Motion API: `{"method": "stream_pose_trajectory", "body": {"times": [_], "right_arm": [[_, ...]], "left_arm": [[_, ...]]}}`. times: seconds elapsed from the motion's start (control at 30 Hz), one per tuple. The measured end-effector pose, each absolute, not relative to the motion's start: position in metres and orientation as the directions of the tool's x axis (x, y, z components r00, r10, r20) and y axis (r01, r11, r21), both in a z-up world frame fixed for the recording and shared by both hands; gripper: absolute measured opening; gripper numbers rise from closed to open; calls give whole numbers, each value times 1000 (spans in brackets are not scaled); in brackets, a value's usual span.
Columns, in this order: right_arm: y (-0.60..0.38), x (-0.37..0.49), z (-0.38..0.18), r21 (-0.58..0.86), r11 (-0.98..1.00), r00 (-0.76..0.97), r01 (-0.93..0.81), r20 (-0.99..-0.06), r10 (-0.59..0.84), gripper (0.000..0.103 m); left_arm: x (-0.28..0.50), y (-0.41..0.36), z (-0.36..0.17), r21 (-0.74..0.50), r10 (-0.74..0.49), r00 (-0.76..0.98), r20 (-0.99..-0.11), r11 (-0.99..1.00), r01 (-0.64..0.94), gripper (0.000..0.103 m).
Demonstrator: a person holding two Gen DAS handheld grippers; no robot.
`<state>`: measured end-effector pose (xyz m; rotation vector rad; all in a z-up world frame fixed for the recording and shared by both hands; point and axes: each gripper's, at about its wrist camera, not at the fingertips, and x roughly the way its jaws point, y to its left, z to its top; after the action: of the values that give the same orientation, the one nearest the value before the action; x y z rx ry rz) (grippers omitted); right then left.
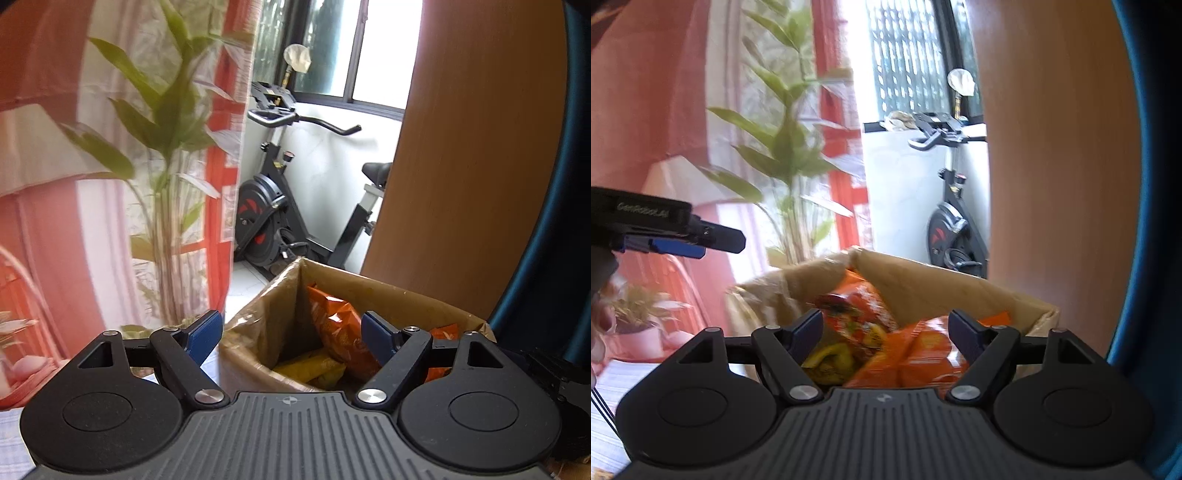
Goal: Organize snacks
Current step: 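Grasp the yellow-orange bread bar with the left gripper while the right grasps the tan pastry pack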
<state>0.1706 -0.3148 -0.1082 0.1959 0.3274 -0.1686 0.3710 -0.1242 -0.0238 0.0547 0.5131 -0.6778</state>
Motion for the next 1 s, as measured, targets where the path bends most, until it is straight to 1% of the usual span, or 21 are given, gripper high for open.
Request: {"method": "stream_pose_trajectory", "body": {"times": [0.2,0.43,0.63,0.77,0.9,1.0], "right_arm": [[-278,160,-98,194,977,948,92,-316,-26,78],[-228,158,-115,235,971,932,-52,-337,131,77],[-186,161,-149,246,958,885,-145,-401,237,77],[-159,163,-176,223,950,835,-220,-459,302,77],[-142,167,-199,206,939,787,-274,-513,342,77],[-136,171,-212,199,938,762,-282,-548,345,77]], "left_arm": [[333,-66,-14,-131,-534,697,-479,828,545,84],[292,5,-37,-130,-459,712,-531,874,467,84],[271,63,-80,-161,-374,709,-598,923,350,84],[264,96,-116,-187,-296,698,-652,955,231,85],[257,113,-148,-178,-216,690,-691,976,128,85],[253,119,-167,-178,-189,670,-717,980,86,85]]}}
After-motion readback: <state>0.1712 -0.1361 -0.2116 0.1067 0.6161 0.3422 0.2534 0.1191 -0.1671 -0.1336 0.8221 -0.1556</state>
